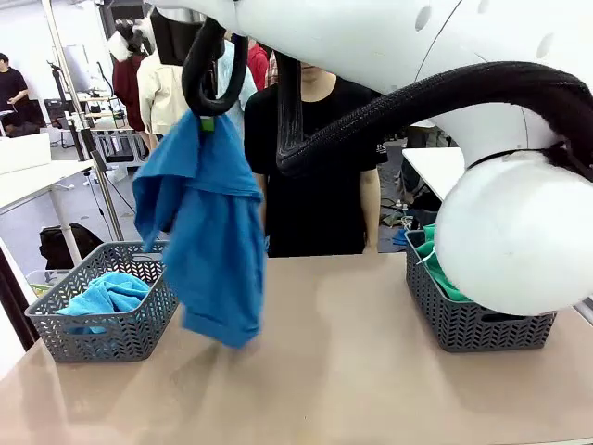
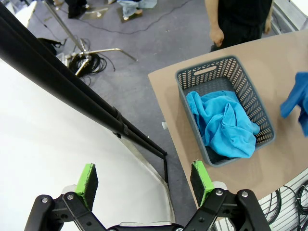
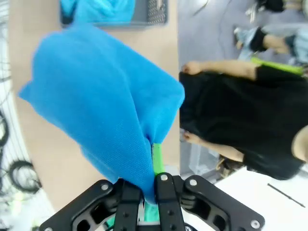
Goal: Sort the tops and bottoms.
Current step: Lift clothes from the center of the table with your right hand.
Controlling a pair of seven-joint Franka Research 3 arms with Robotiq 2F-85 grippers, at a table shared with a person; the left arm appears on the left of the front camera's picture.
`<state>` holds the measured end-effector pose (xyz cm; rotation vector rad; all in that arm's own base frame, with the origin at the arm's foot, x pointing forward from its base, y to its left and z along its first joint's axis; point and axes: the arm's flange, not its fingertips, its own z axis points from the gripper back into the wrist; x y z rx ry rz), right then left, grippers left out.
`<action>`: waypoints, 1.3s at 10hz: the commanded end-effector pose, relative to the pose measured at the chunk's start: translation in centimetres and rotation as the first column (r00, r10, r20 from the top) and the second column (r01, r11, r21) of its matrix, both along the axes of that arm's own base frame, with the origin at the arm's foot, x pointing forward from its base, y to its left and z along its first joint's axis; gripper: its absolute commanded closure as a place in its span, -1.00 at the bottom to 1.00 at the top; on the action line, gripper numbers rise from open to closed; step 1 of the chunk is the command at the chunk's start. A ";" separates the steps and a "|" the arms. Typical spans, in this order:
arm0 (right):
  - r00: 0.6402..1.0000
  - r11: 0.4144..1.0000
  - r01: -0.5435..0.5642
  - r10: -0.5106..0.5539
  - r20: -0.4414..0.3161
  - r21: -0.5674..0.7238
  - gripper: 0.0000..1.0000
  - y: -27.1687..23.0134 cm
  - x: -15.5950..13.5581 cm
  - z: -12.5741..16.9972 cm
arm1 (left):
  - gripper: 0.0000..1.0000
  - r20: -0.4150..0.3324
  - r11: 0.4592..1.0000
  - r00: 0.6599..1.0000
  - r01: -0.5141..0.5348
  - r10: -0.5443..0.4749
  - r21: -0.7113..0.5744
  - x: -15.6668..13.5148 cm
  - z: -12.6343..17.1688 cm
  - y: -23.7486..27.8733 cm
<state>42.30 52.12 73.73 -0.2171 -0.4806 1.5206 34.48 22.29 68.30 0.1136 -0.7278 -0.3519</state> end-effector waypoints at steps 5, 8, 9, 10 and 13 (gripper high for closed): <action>1.000 1.000 0.000 0.000 0.000 0.000 1.00 0.0 0.0 0.0 | -1.00 0.002 1.000 1.000 -0.001 0.001 0.001 0.1 0.1 0.1; 1.000 1.000 0.000 0.000 0.000 0.000 1.00 0.0 0.0 0.0 | -1.00 0.002 1.000 1.000 -0.001 0.001 0.001 0.1 0.1 0.1; 1.000 1.000 0.000 0.000 0.000 0.000 1.00 0.0 0.0 0.0 | -1.00 0.002 1.000 1.000 -0.001 0.001 0.001 0.1 0.1 0.1; 1.000 1.000 0.003 -0.003 -0.022 0.016 1.00 0.2 0.0 -0.6 | -1.00 0.002 1.000 1.000 -0.001 0.001 0.001 0.1 0.1 0.1; 0.996 0.956 -0.045 0.066 -0.061 0.290 1.00 5.7 3.8 5.4 | -1.00 0.002 1.000 1.000 -0.001 0.001 0.001 0.1 0.1 0.1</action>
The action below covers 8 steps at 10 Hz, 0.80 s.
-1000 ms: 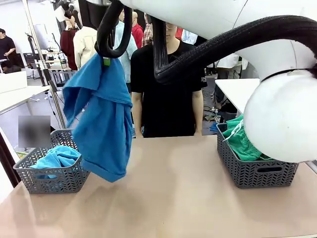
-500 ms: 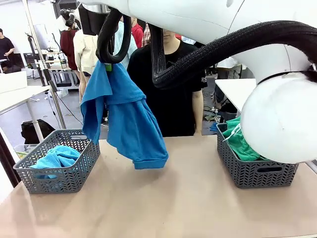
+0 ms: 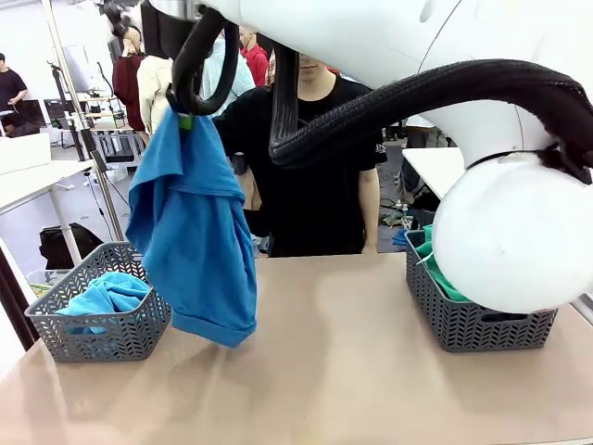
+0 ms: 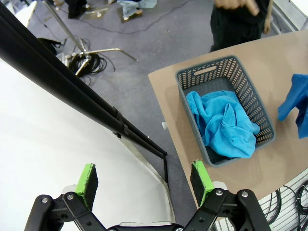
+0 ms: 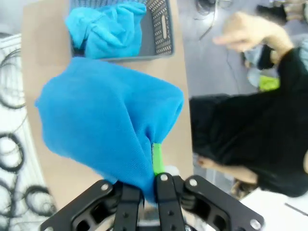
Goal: Sort the tops and bottoms.
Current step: Lift clothes from the center of the table with your right hand.
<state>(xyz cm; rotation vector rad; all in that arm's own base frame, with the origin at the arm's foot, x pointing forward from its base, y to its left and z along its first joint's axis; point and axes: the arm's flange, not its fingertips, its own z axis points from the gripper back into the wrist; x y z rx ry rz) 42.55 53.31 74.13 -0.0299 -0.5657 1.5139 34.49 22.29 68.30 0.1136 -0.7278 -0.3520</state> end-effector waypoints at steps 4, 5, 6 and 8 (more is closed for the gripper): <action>0.999 0.824 -0.030 0.007 0.042 0.566 1.00 10.8 7.5 11.9 | -1.00 0.002 1.000 1.000 -0.001 0.001 0.001 0.1 0.1 0.1; 0.999 0.778 -0.047 0.023 0.047 0.627 1.00 12.1 7.5 12.8 | -1.00 0.002 1.000 1.000 -0.001 0.001 0.001 0.1 0.1 0.1; 0.997 0.703 -0.080 0.047 0.066 0.706 1.00 13.6 7.6 13.7 | -1.00 0.002 1.000 1.000 -0.001 0.001 0.001 0.1 0.1 0.1; 0.996 0.642 -0.090 0.072 0.057 0.761 1.00 15.3 8.0 14.5 | -1.00 0.002 1.000 1.000 -0.001 0.001 0.001 0.1 0.1 0.1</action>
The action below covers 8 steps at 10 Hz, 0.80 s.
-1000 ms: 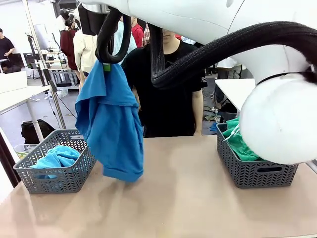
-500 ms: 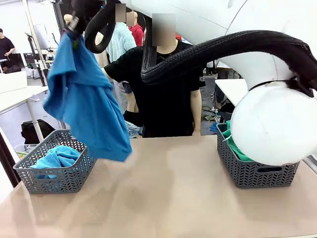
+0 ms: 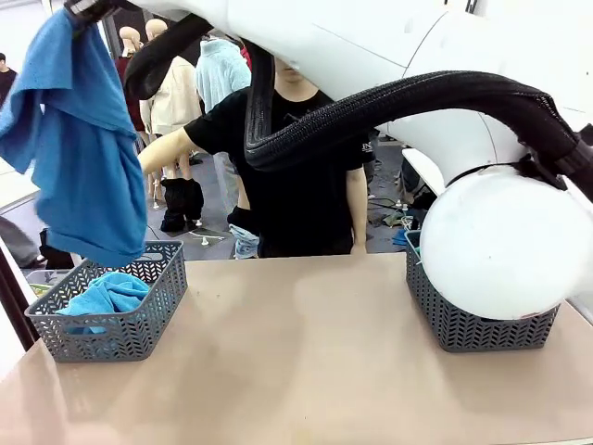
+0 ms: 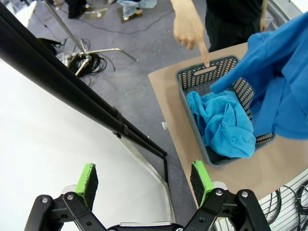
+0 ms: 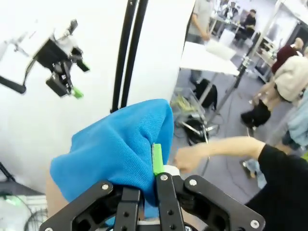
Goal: Sort the tops and bottoms.
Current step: Lift clothes from the center of the table with your right hand.
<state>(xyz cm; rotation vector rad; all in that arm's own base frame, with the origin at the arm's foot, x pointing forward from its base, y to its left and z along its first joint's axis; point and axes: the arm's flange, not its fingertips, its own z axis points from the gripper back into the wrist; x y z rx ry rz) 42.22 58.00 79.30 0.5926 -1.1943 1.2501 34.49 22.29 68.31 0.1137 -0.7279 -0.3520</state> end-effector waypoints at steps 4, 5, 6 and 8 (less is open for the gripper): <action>1.000 1.000 0.000 0.000 0.000 0.000 1.00 0.0 0.0 0.0 | -1.00 0.002 1.000 1.000 -0.001 0.001 0.001 0.1 0.1 0.1; 1.000 1.000 0.000 0.000 0.000 0.000 1.00 0.0 0.0 0.0 | -1.00 0.002 1.000 1.000 -0.001 0.001 0.001 0.1 0.1 0.1; 1.000 1.000 0.000 0.000 0.000 0.000 1.00 0.0 0.0 0.0 | -1.00 0.002 1.000 1.000 -0.001 0.001 0.001 0.1 0.1 0.1; 1.000 1.000 0.000 0.000 0.000 0.000 1.00 0.0 0.0 0.0 | -1.00 0.002 1.000 1.000 -0.001 0.001 0.001 0.1 0.1 0.1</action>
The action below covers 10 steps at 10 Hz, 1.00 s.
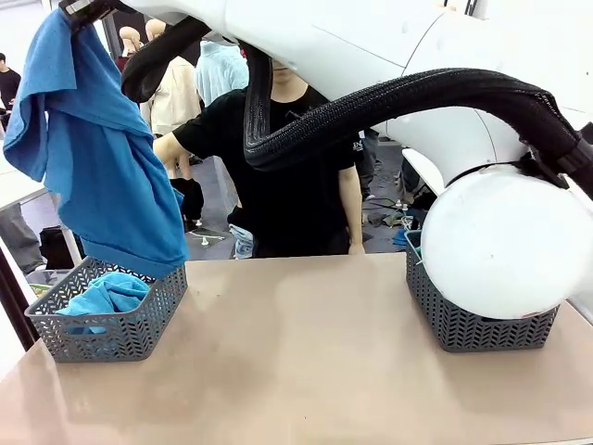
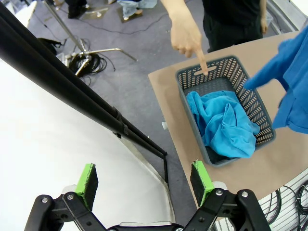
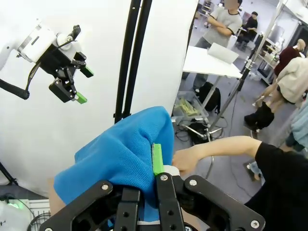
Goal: Sort the tops and bottoms.
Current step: Lift clothes from the center of the table with your right hand.
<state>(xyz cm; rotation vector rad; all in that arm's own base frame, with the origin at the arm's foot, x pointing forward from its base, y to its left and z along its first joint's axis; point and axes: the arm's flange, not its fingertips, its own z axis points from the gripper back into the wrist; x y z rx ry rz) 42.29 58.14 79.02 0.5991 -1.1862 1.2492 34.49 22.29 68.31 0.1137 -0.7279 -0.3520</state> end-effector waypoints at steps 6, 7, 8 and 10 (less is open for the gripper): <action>1.000 1.000 0.003 -0.003 0.009 0.000 1.00 -0.1 -0.1 0.3 | -1.00 0.002 1.000 1.000 -0.001 0.001 0.001 0.1 0.1 0.1; 1.000 1.000 0.003 -0.003 0.009 0.000 1.00 -0.1 -0.1 0.3 | -1.00 0.002 1.000 1.000 -0.001 0.001 0.001 0.1 0.1 0.1; 1.000 1.000 0.003 -0.003 0.009 0.000 1.00 -0.1 -0.1 0.3 | -1.00 0.002 1.000 1.000 -0.001 0.001 0.001 0.1 0.1 0.1; 1.000 1.000 0.000 0.000 0.000 0.000 1.00 0.0 0.0 0.0 | -1.00 0.002 1.000 1.000 -0.001 0.001 0.001 0.1 0.1 0.1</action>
